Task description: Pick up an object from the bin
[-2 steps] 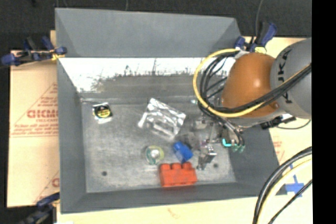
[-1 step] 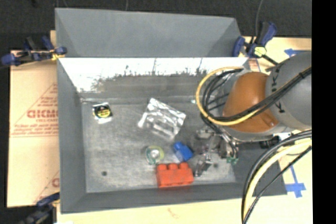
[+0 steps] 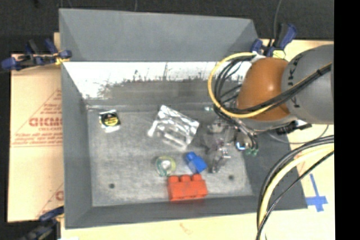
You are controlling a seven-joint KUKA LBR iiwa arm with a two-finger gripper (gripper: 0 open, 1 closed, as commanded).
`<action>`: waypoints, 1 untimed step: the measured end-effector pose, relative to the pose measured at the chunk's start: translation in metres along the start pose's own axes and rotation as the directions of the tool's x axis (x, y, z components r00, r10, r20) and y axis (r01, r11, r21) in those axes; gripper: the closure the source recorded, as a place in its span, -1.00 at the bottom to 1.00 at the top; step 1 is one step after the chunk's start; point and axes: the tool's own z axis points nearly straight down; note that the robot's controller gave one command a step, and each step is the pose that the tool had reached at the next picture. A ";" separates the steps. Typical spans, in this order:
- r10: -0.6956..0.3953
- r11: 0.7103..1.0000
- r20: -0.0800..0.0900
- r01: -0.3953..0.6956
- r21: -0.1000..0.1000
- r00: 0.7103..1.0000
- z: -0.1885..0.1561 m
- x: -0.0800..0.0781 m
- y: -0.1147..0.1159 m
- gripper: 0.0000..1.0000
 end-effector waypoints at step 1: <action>0.071 0.997 0.006 -0.071 -0.006 0.997 0.000 -0.002 -0.017 -1.00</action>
Offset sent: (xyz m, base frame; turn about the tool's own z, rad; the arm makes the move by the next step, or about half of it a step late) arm -0.0030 -0.0184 -0.0037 0.0761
